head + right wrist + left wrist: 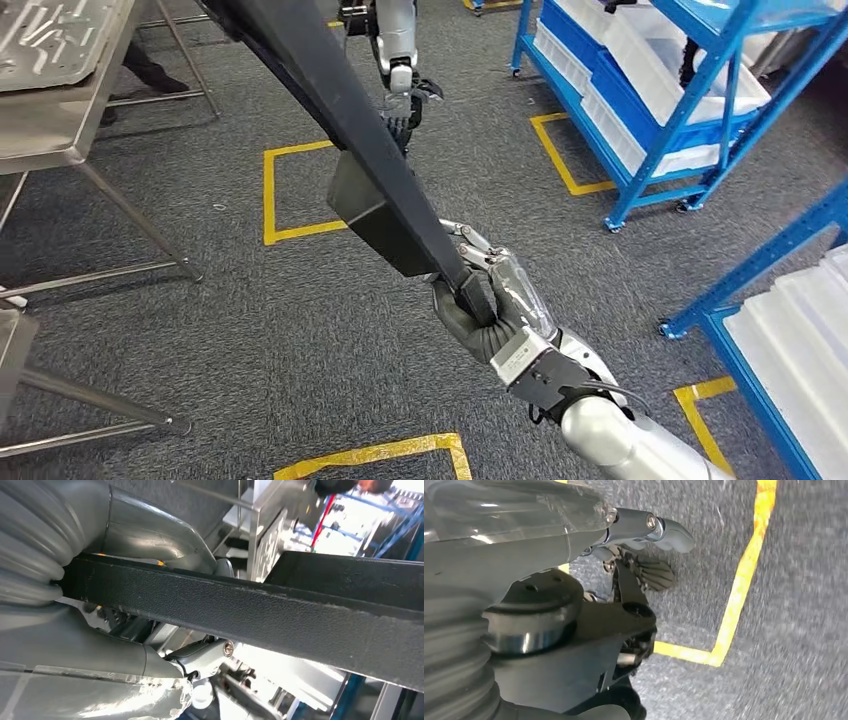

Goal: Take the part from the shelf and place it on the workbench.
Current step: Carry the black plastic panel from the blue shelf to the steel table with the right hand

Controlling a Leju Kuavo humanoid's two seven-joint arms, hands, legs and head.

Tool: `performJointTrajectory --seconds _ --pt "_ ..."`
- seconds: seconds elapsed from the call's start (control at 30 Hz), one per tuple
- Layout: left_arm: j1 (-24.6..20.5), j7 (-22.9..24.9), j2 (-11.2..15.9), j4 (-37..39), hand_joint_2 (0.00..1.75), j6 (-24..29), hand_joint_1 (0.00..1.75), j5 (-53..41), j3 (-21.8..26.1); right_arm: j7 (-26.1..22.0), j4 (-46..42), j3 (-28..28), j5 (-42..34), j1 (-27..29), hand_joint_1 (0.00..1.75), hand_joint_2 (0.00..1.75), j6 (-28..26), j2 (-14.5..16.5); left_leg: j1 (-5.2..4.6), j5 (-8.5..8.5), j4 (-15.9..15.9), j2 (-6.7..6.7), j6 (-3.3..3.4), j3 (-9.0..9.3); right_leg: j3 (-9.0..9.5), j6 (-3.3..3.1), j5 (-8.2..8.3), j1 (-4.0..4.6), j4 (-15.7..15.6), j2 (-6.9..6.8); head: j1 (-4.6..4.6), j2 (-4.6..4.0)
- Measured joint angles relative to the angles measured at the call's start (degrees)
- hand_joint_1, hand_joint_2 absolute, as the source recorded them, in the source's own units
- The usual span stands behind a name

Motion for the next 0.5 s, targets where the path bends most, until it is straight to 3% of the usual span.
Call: performJointTrajectory --seconds 0.03,0.1,0.17,0.23,0.3,0.37,0.43,0.47,0.5 --pt "0.0 0.0 0.0 0.0 1.75 -0.1 0.00 0.1 0.0 0.0 0.0 0.0 0.0 -0.1 1.75 1.75 0.1 0.0 0.10 -0.29 0.4 -0.79 -0.22 -0.01 1.39 0.15 2.38 -0.25 -3.8 0.61 0.29 0.00" --pt "-0.1 0.0 0.0 0.0 1.75 -0.2 0.00 0.4 0.0 -0.1 0.0 0.1 0.0 -0.2 1.75 1.75 0.4 0.0 0.21 -0.91 1.5 -2.10 -0.88 -0.43 3.97 0.47 4.98 -0.69 -9.9 2.95 0.69 0.00" --pt "-0.1 0.1 0.0 0.0 1.75 -0.3 0.00 0.7 0.0 -0.2 -0.1 0.2 -0.1 -0.4 1.75 1.75 0.7 0.1 0.38 -1.10 2.0 -3.10 -1.53 -1.05 4.61 0.34 4.80 -0.63 -11.3 3.99 0.66 0.00" --pt "0.1 0.2 0.0 0.0 1.75 -0.3 0.00 0.7 0.0 -0.3 -0.1 0.3 -0.2 -0.6 1.75 1.75 0.9 0.2 0.63 -1.05 2.1 -3.73 -2.13 -1.31 4.65 -0.25 4.94 -0.44 -11.5 2.89 0.58 0.00" --pt "0.1 0.2 0.0 0.0 1.75 -0.4 0.00 0.8 0.0 -0.4 -0.1 0.4 -0.2 -1.0 1.75 1.75 1.0 0.4 0.47 -2.29 4.2 -1.72 -2.74 -2.14 4.85 -0.87 5.03 -0.46 -11.8 1.61 0.08 0.00" --pt "0.0 0.2 0.0 0.0 1.75 -0.4 0.00 0.8 0.0 -0.6 -0.1 0.5 -0.3 -1.2 1.75 1.75 1.2 0.5 0.42 -5.54 10.4 1.40 -3.21 -5.04 5.07 -1.39 4.91 -0.29 -12.0 0.08 -0.94 0.00" --pt "0.0 0.2 0.0 0.0 1.75 -0.5 0.00 0.8 0.0 -0.7 -0.1 0.6 -0.3 -1.3 1.75 1.75 1.4 0.6 0.69 -8.10 17.1 2.60 -3.37 -8.47 5.19 -1.72 4.66 0.03 -12.0 -1.59 -1.61 0.00" --pt "0.0 0.2 0.0 0.0 1.75 -0.6 0.00 0.8 0.0 -0.7 -0.1 0.7 -0.3 -1.3 1.75 1.75 1.5 0.6 0.75 -8.02 18.3 2.78 -3.32 -9.11 5.29 -1.80 4.52 0.16 -12.0 -2.41 -1.82 0.00" --pt "0.0 0.2 0.0 0.0 1.75 -0.7 0.00 0.8 0.0 -0.7 -0.1 0.8 -0.4 -1.4 1.75 1.75 1.6 0.6 0.76 -6.87 17.1 2.95 -3.19 -8.59 5.47 -1.82 4.36 0.25 -12.0 -3.20 -2.01 0.00"
